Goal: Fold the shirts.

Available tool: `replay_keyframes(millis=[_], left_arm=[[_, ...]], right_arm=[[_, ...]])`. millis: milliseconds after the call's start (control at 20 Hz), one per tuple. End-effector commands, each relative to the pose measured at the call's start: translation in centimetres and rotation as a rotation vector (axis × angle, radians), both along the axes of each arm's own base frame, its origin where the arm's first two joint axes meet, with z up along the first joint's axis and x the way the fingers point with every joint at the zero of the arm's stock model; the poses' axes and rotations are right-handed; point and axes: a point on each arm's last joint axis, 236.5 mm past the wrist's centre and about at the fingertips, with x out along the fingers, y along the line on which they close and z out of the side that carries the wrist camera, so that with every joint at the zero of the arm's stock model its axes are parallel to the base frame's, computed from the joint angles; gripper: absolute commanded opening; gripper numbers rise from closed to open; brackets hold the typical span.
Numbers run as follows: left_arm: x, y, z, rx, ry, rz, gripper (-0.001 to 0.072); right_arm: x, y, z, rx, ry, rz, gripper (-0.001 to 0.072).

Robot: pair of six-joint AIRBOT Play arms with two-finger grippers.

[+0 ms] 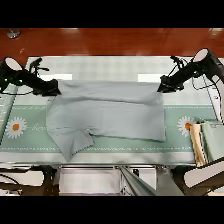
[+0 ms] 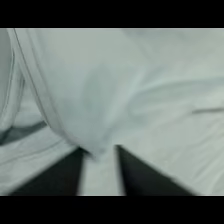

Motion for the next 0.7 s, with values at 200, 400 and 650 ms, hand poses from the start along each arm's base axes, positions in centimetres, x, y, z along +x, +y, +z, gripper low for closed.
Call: replay_keyframes(millis=[200, 400, 650], left_arm=[[-6.7, 4.6, 0.3, 0.102, 0.191, -0.009, 0.0699], [-14.4, 7.7, -2.0, 0.039, 0.266, 0.183, 0.07], [-17.8, 3.5, -2.3, -0.341, 0.123, 0.362, 0.0701]], right_arm=[[-3.9, -6.7, 4.6, -0.107, 0.003, -0.072, 0.0619], [-8.1, -7.5, 4.2, -0.032, -0.122, -0.248, 0.0619], [-13.2, -1.5, 1.5, 0.197, -0.172, -0.336, 0.0617]])
